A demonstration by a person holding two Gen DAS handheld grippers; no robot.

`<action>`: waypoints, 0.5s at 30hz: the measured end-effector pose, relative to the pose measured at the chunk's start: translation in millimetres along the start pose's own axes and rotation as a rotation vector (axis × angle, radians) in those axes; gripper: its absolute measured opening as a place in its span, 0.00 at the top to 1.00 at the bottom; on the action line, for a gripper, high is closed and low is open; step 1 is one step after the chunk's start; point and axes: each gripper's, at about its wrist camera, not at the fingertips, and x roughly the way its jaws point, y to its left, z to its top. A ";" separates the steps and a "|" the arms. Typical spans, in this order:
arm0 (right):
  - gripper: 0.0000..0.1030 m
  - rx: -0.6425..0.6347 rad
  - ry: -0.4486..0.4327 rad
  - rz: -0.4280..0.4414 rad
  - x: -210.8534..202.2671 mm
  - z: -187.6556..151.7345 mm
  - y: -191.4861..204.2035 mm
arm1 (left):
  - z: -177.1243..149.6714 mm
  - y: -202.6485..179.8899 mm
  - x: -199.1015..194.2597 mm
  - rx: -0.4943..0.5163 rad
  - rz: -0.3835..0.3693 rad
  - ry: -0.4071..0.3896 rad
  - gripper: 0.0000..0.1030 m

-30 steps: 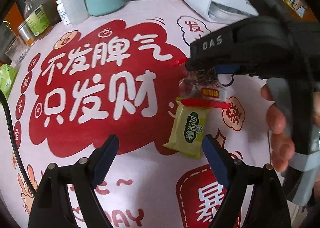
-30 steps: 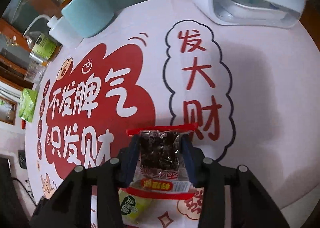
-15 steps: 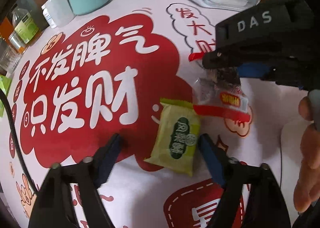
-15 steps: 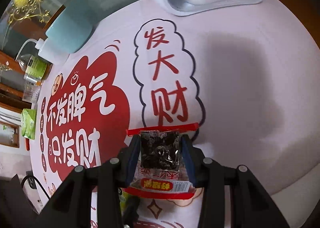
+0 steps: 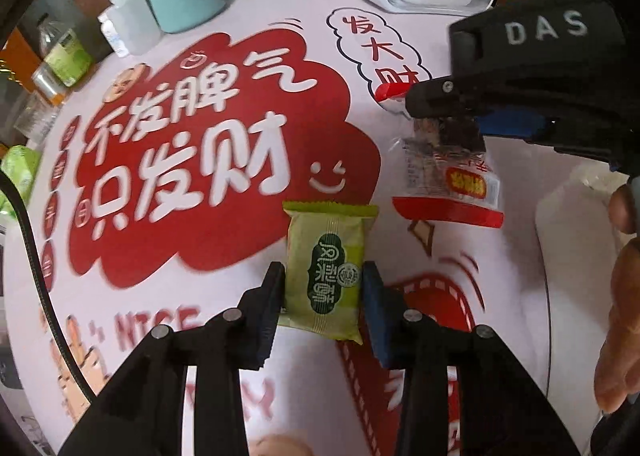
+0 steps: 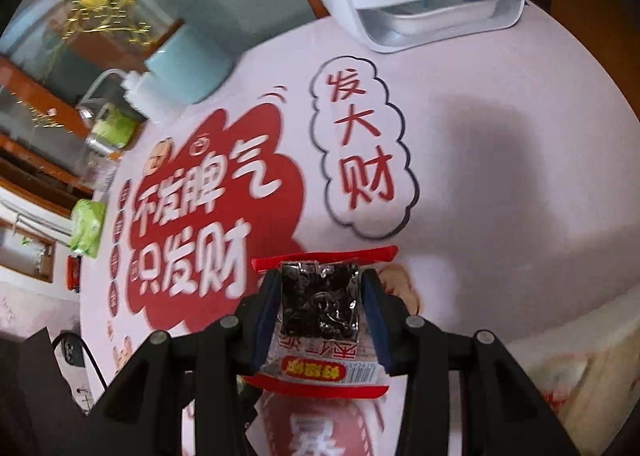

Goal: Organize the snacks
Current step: 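Carry the dark packet and green packet over the white tray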

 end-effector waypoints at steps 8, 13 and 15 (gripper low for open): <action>0.60 -0.004 -0.049 0.123 -58.9 -55.8 5.4 | -43.7 4.8 -57.1 0.020 0.019 -0.019 0.64; 0.60 -0.044 -0.091 0.179 -106.5 -107.3 12.7 | -78.6 -2.5 -98.3 0.049 0.019 -0.061 0.64; 0.60 -0.059 -0.107 0.188 -122.6 -124.9 13.2 | -90.1 -6.8 -114.0 0.057 0.014 -0.073 0.64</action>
